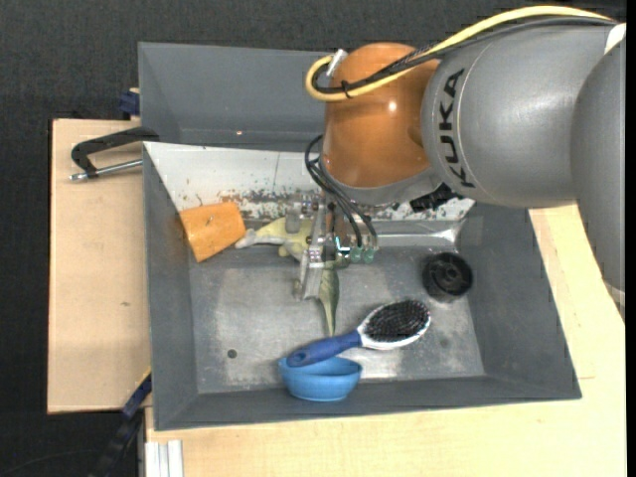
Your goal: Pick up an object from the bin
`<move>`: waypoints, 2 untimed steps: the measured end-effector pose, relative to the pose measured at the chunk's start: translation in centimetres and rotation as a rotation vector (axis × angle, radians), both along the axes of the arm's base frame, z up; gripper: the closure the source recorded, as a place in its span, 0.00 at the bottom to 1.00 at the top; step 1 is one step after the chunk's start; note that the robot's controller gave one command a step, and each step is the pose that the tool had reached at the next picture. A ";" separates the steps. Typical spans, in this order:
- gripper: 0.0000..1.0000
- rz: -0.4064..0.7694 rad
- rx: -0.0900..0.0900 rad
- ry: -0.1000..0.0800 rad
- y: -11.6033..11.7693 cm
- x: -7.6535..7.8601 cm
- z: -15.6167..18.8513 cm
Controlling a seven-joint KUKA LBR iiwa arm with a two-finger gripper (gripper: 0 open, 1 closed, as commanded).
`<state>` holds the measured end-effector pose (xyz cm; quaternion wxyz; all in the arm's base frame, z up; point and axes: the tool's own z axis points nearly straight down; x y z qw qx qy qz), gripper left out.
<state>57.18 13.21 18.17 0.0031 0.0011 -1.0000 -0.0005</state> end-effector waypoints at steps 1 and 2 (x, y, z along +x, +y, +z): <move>0.00 0.277 0.000 -0.001 -3.7 -7.9 -4.9; 0.00 0.410 0.001 -0.004 -2.6 -7.5 -11.4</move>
Offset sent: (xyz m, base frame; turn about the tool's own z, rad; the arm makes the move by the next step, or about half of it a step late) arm -0.0778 -0.0367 -0.0478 -0.2779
